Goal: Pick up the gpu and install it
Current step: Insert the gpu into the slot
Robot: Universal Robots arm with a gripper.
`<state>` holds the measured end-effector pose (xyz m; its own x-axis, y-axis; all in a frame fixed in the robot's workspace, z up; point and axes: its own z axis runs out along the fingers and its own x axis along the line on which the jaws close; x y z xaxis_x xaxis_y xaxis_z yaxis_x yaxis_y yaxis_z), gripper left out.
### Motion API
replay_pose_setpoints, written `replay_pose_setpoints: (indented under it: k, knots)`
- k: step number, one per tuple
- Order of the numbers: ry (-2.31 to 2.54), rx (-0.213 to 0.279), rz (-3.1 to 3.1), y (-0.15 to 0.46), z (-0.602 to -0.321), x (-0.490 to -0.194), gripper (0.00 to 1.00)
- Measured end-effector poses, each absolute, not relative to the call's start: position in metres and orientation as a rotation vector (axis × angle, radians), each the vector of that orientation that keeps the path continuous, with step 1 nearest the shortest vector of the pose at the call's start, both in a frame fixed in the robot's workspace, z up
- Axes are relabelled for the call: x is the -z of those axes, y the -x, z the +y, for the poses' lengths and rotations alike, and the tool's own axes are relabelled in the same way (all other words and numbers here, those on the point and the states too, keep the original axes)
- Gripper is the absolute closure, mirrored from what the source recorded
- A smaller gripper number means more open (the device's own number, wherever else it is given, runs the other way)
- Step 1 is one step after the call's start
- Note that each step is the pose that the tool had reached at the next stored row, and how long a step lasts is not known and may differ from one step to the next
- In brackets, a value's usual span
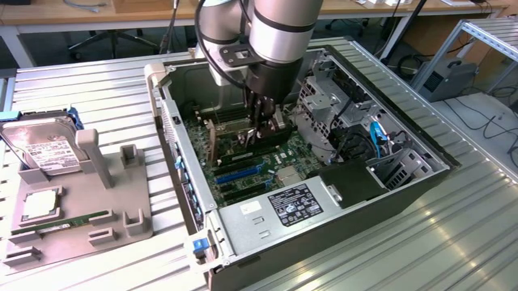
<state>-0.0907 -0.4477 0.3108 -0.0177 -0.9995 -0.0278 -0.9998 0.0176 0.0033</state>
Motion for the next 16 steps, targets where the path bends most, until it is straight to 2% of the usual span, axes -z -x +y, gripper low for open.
replay_pose_setpoints:
  k: [16]
  knots:
    - [2.189,-0.034,2.228,0.0907,-0.4557,-0.3094,0.73]
